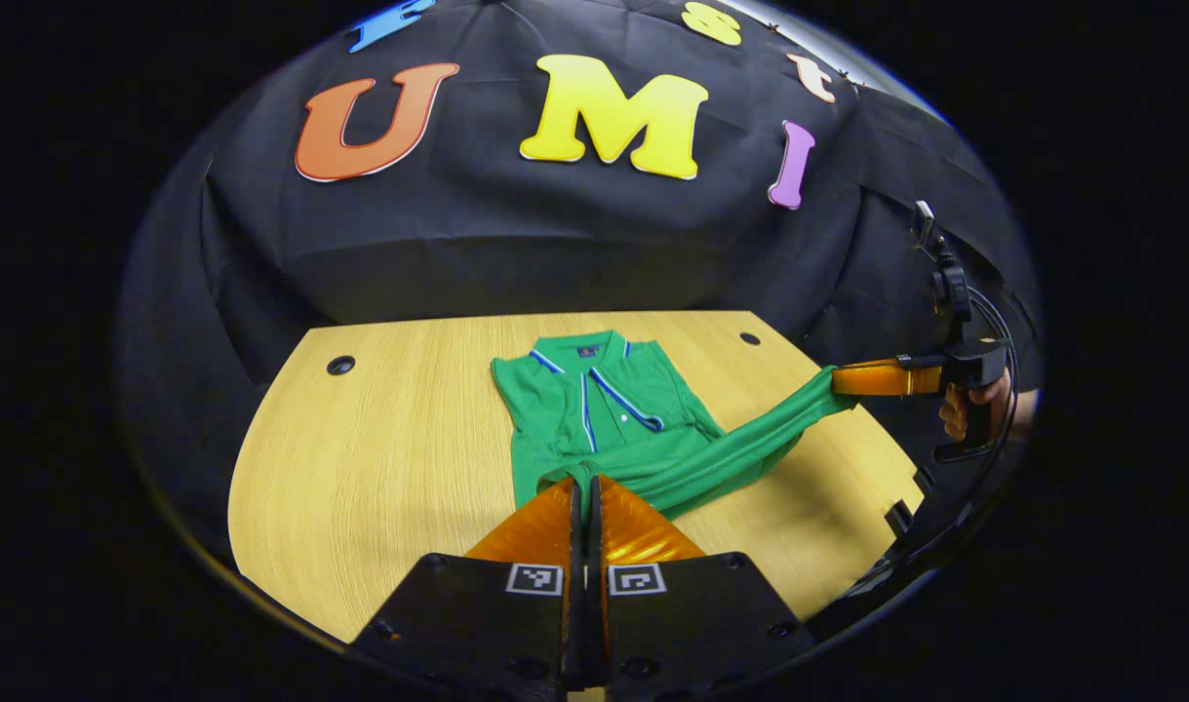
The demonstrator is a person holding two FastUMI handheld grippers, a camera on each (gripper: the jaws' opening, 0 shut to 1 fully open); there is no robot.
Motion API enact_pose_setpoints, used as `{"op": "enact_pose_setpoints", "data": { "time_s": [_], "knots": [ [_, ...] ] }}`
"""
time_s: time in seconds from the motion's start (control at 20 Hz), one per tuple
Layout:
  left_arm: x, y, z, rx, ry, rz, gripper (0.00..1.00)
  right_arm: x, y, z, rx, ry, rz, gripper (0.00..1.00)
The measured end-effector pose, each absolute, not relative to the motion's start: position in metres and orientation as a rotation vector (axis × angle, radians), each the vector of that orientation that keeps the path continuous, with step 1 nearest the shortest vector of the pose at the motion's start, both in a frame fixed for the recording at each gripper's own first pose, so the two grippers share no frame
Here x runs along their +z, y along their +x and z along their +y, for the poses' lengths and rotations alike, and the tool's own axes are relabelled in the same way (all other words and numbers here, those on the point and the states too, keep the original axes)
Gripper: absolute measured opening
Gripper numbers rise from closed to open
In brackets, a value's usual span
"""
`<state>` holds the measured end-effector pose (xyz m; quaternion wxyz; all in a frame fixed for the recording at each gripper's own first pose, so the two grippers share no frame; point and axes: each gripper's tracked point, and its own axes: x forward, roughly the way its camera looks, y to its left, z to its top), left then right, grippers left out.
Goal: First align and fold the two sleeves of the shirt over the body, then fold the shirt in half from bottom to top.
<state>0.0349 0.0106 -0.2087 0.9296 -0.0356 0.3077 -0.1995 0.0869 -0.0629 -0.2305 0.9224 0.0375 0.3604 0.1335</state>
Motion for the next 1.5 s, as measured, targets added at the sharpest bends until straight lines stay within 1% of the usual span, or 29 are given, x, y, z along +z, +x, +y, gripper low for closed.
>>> {"op": "enact_pose_setpoints", "data": {
  "time_s": [0.25,0.3,0.4,0.45,0.5,0.6,0.8,0.85,0.9,1.0,1.2,1.4,1.45,1.5],
  "knots": [
    [-0.198,0.105,0.021,-0.389,-0.081,0.550,0.03,-0.213,0.155,-0.061,0.263,0.072,0.672,0.02],
    [-0.196,0.121,0.021,-0.388,-0.082,0.534,0.03,-0.213,0.168,-0.060,0.263,0.072,0.664,0.06],
    [-0.195,0.152,0.021,-0.381,-0.102,0.523,0.03,-0.216,0.199,-0.059,0.259,0.069,0.651,0.00],
    [-0.196,0.167,0.021,-0.374,-0.111,0.518,0.03,-0.217,0.212,-0.058,0.261,0.066,0.644,0.00],
    [-0.198,0.180,0.022,-0.367,-0.117,0.510,0.03,-0.218,0.224,-0.057,0.261,0.063,0.633,0.06],
    [-0.205,0.206,0.023,-0.353,-0.126,0.507,0.03,-0.224,0.249,-0.056,0.257,0.066,0.620,0.02],
    [-0.237,0.249,0.024,-0.329,-0.147,0.526,0.03,-0.257,0.295,-0.055,0.238,0.079,0.624,0.02],
    [-0.247,0.260,0.025,-0.326,-0.145,0.532,0.03,-0.265,0.305,-0.055,0.237,0.078,0.625,0.00],
    [-0.255,0.270,0.025,-0.318,-0.140,0.531,0.03,-0.278,0.314,-0.055,0.235,0.070,0.628,0.02],
    [-0.280,0.289,0.021,-0.306,-0.149,0.539,0.03,-0.306,0.330,-0.058,0.224,0.058,0.643,0.02],
    [-0.343,0.309,0.011,-0.268,-0.133,0.603,0.03,-0.374,0.352,-0.060,0.208,0.043,0.724,0.02],
    [-0.375,0.324,0.015,-0.211,-0.106,0.619,0.03,-0.402,0.369,-0.060,0.191,0.012,0.711,0.02],
    [-0.381,0.324,0.015,-0.197,-0.118,0.626,0.04,-0.406,0.372,-0.059,0.191,0.000,0.708,0.00],
    [-0.385,0.322,0.016,-0.188,-0.126,0.638,0.04,-0.408,0.374,-0.060,0.185,-0.020,0.709,0.00]
  ]
}}
